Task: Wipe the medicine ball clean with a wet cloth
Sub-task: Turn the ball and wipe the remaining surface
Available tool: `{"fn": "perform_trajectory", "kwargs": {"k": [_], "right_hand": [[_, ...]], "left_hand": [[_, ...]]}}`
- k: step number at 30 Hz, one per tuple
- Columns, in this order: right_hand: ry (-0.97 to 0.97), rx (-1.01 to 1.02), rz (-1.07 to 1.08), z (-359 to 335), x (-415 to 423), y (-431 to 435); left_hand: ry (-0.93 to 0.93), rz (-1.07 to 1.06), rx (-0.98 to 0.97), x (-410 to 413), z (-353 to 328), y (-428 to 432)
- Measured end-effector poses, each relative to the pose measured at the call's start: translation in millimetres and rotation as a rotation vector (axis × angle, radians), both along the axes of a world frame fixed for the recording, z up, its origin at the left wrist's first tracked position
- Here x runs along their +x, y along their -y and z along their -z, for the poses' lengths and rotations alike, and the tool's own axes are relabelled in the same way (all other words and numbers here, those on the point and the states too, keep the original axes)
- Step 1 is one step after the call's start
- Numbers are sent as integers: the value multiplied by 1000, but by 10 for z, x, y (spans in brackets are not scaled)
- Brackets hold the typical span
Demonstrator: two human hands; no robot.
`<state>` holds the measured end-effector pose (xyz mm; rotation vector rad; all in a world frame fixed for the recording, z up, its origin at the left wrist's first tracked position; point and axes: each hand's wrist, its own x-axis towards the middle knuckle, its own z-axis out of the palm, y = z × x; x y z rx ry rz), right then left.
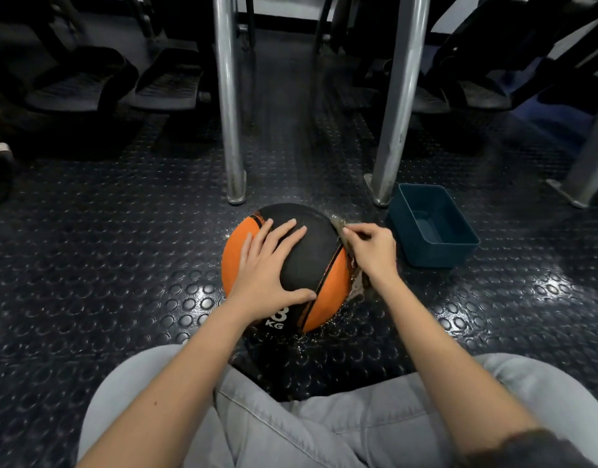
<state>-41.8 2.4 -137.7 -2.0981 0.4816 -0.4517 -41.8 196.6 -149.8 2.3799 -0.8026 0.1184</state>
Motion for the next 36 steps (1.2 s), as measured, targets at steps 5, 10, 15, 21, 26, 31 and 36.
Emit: {"fn": "perform_trajectory", "kwargs": {"k": [5, 10, 15, 21, 26, 31, 36], "right_hand": [[117, -18, 31, 130, -347, -211], [259, -218, 6, 236, -884, -577], [256, -384, -65, 7, -549, -514], [209, -392, -121, -49, -462, -496], [365, -493, -153, 155, -885, -670], [165, -454, -122, -162, -299, -538], [215, -415, -111, -51, -541, -560]], "left_hand": [[-226, -223, -587, 67, -154, -27], [-190, -552, -251, 68, -263, 75], [-83, -458, -207, 21, -186, -21], [-43, -498, -179, 12, -194, 65], [-65, -481, -172, 59, -228, 83], [-59, -503, -179, 21, -197, 65], [-66, -522, -162, 20, -196, 82]]}}
